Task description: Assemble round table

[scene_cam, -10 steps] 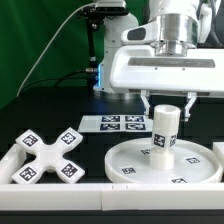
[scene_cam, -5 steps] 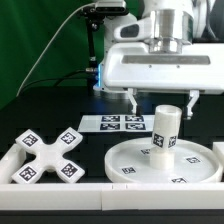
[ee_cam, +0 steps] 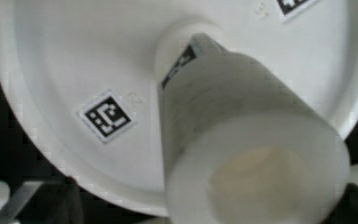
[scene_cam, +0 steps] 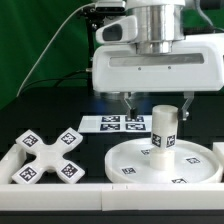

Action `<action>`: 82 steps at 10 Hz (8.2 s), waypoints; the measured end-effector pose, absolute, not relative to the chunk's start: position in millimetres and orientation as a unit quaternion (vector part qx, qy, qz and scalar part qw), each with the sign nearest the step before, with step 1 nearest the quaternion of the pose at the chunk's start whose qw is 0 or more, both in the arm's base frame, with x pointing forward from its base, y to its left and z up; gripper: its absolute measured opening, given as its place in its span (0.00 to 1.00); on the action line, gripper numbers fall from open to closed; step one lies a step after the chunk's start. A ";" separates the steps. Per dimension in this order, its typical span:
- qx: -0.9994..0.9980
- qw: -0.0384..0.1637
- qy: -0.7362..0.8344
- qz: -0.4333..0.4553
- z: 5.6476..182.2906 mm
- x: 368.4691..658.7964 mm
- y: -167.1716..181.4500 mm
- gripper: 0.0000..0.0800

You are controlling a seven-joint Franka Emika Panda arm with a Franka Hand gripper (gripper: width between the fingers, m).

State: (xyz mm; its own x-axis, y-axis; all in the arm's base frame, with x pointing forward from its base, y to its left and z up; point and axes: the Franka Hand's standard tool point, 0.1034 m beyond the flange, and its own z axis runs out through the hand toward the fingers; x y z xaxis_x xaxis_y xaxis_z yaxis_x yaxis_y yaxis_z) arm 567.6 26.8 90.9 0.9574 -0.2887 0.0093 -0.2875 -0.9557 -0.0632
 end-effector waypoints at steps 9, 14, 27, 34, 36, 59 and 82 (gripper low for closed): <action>-0.973 0.030 0.228 0.001 82.6 567.2 32.5 0.50; -0.875 0.027 0.483 0.005 80.9 563.6 32.3 0.50; -0.908 0.074 0.413 -0.007 75.5 556.7 40.7 0.81; -0.999 0.038 0.006 -0.031 79.7 562.3 33.0 0.81; -0.994 0.018 -0.101 -0.030 82.7 564.9 34.2 0.81; -0.965 0.043 0.259 -0.027 79.3 563.1 50.8 0.81; -0.861 0.044 0.505 -0.043 80.9 560.9 37.8 0.51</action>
Offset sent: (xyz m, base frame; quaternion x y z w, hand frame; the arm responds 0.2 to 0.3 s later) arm -0.0117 0.0174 -0.0038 0.0100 -0.0018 0.0264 0.9996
